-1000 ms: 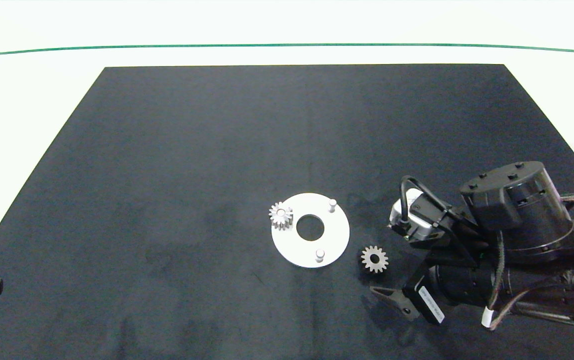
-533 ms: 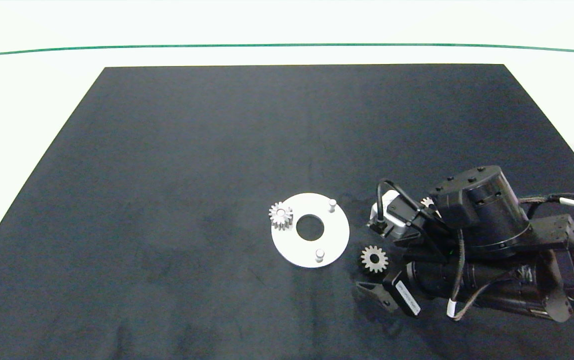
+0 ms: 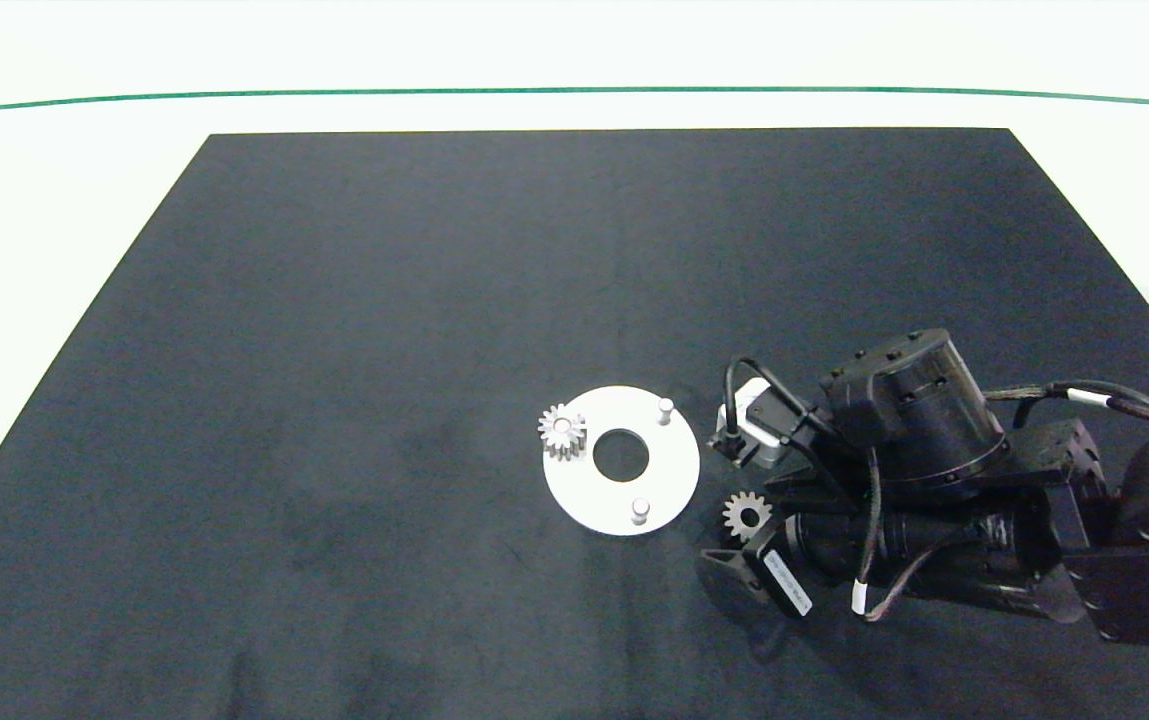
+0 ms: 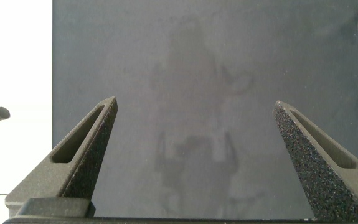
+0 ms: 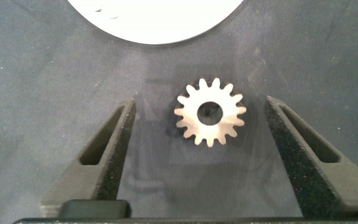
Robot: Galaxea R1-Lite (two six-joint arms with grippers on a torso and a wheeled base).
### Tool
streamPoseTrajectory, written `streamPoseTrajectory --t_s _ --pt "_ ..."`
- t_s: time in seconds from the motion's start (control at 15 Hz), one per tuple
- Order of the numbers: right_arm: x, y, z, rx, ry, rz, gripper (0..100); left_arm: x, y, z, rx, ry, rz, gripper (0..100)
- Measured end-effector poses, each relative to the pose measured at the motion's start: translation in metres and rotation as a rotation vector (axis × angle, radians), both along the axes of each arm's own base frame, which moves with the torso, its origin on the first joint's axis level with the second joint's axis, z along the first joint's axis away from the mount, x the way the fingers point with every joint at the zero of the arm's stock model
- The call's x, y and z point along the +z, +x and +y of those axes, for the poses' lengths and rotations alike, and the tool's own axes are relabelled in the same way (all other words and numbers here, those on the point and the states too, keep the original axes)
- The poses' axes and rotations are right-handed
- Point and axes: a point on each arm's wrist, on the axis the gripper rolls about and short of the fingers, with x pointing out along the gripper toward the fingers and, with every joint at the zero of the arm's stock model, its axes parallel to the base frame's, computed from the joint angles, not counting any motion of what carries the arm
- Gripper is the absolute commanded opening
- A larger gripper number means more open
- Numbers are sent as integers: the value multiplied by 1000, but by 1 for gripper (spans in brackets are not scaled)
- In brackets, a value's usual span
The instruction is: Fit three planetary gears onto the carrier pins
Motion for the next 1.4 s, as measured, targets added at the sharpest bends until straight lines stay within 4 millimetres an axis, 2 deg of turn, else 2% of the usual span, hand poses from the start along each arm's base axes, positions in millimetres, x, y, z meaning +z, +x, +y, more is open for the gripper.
streamPoseTrajectory --t_s 1.4 --pt "-5 5 2 -7 -12 14 35 -4 -5 1 -18 -16 -8 100"
